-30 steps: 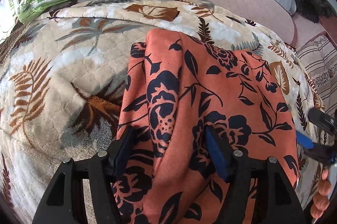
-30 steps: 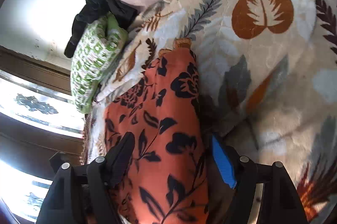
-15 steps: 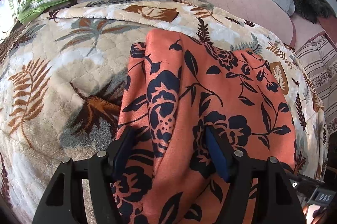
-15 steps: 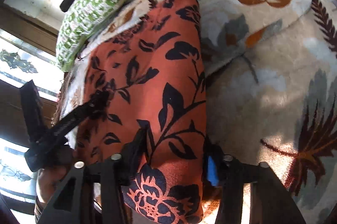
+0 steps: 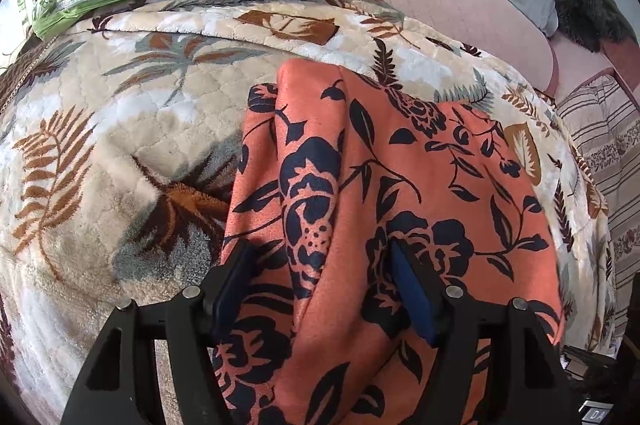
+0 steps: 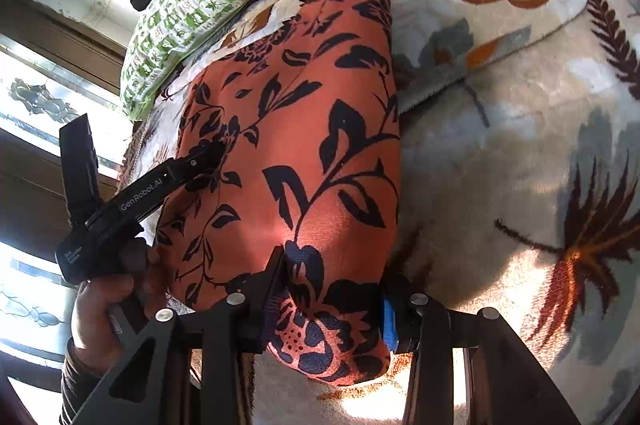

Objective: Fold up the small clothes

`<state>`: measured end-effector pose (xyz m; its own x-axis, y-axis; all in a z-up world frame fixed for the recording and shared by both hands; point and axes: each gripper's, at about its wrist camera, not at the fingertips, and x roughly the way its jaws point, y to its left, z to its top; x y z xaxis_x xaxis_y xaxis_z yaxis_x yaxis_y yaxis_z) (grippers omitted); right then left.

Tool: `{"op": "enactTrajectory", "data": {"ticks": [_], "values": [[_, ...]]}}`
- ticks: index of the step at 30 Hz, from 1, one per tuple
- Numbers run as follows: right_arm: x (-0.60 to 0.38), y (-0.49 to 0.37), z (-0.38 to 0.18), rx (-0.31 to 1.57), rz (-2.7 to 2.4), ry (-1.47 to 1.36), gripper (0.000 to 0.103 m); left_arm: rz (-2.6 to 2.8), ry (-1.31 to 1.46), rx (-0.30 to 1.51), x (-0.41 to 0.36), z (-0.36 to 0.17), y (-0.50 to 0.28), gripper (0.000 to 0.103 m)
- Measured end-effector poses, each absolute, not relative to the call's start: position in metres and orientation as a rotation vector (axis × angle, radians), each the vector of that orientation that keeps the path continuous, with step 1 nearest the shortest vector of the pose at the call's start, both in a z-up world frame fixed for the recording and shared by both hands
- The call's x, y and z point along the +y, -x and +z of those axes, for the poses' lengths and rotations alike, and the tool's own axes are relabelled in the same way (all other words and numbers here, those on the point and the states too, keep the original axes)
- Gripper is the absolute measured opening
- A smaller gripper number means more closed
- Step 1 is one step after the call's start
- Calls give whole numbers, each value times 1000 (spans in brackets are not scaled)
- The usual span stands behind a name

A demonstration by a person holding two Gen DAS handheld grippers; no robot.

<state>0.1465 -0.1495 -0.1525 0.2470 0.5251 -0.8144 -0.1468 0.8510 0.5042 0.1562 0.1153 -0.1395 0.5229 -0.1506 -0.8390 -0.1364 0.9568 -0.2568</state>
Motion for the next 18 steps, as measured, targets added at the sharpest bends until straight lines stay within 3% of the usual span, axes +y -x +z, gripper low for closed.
{"op": "enactTrajectory", "data": {"ticks": [3, 5, 6, 8, 11, 14, 16, 18], "values": [[-157, -149, -151, 1250, 482, -369, 63, -67, 400, 929, 139, -114, -142, 72], [-172, -151, -141, 1189, 471, -417, 69, -82, 442, 884, 161, -105, -139, 82], [-181, -153, -134, 1152, 469, -444, 77, -96, 468, 897, 172, -106, -142, 84], [-193, -166, -125, 1098, 480, -512, 83, -138, 510, 967, 184, -119, -152, 84], [-204, -204, -131, 1105, 510, -627, 83, -225, 536, 1014, 182, -133, -154, 84], [-193, -237, -161, 1223, 550, -721, 83, -312, 563, 1133, 168, -162, -154, 84], [-175, -244, -179, 1304, 612, -689, 81, -321, 508, 1110, 161, -164, -151, 84], [-161, -242, -186, 1325, 600, -622, 67, -309, 498, 1120, 157, -161, -151, 84]]}}
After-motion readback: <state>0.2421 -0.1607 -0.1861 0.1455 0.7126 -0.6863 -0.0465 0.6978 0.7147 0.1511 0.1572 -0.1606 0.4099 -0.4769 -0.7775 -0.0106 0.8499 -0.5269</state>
